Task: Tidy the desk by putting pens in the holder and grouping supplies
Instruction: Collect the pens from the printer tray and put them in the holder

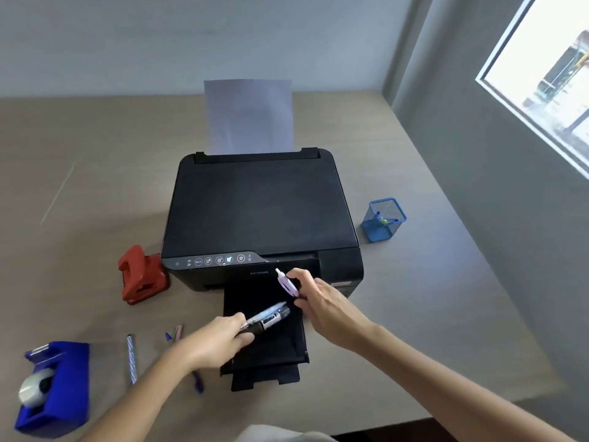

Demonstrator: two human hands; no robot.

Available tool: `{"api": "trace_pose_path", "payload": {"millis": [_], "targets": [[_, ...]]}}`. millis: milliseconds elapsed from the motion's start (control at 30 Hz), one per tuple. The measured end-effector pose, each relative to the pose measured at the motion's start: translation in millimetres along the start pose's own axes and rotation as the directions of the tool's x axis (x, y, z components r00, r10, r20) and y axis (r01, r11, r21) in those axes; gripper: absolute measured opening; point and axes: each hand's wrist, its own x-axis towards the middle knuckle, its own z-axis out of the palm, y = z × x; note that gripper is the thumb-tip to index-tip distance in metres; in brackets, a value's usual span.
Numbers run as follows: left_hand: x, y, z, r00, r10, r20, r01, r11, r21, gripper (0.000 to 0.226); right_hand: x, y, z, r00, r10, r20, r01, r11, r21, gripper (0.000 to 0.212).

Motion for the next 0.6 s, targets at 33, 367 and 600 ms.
{"api": "trace_pose_path", "payload": {"millis": [33,367,600], "targets": [[-8.2,8.0,-14.8,0.998,0.052,0.029,-0.050,0.997,-0.050,0.026,-2.3,-0.2,-17.9,0.998,-0.022,-0.051,0.024,0.999,0.043,0.033],[47.6,181.3,-107.7,0.967,0.194,-0.167,-0.224,0.958,-0.181,0.033,-1.8,138.9,-139.6,0.664,0.446,-0.600,-0.277,0.892,0.357,0.005],[188.8,277.6,-105.5,0.962,0.078,-0.261,-0.080,0.997,0.006,0.029,19.4,222.2,-149.0,0.633,0.570,-0.524,-0.361,0.816,0.451,0.015]]}}
